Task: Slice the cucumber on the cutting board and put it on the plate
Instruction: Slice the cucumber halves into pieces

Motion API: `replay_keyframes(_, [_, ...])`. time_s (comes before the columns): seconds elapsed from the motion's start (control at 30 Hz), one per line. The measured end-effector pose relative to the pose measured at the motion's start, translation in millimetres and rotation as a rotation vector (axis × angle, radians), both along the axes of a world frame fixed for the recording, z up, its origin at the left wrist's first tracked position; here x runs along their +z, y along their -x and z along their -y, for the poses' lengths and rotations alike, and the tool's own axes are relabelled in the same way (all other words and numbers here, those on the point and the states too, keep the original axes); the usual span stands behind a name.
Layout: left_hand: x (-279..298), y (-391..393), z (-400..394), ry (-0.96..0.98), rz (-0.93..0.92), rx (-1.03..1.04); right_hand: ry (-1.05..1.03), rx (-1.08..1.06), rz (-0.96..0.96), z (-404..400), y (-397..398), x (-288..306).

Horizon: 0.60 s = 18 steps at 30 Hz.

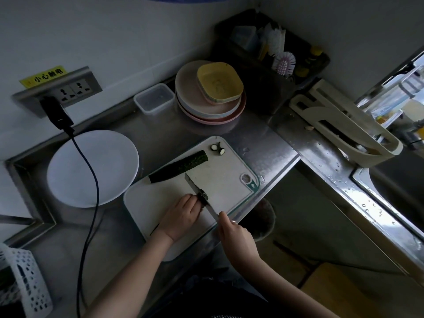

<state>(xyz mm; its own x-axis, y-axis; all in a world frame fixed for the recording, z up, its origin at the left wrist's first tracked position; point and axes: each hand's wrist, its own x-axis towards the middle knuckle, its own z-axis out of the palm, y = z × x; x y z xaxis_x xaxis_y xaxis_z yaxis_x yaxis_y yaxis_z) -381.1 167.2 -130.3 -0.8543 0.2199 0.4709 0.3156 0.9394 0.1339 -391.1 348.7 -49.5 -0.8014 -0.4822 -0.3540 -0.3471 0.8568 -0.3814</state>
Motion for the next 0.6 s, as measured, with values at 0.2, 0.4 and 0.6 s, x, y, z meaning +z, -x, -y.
replay_keyframes(0.2, [-1, 0, 2, -0.008, 0.001, -0.022, -0.068, 0.044, 0.010, 4, 5, -8])
replay_keyframes(0.4, [2, 0, 2, -0.052, 0.084, -0.031, -0.041, 0.000, 0.054, 4, 8, -5])
replay_keyframes(0.6, [-5, -8, 8, -0.099, 0.204, 0.006, 0.077, -0.041, 0.166, -15, 47, 6])
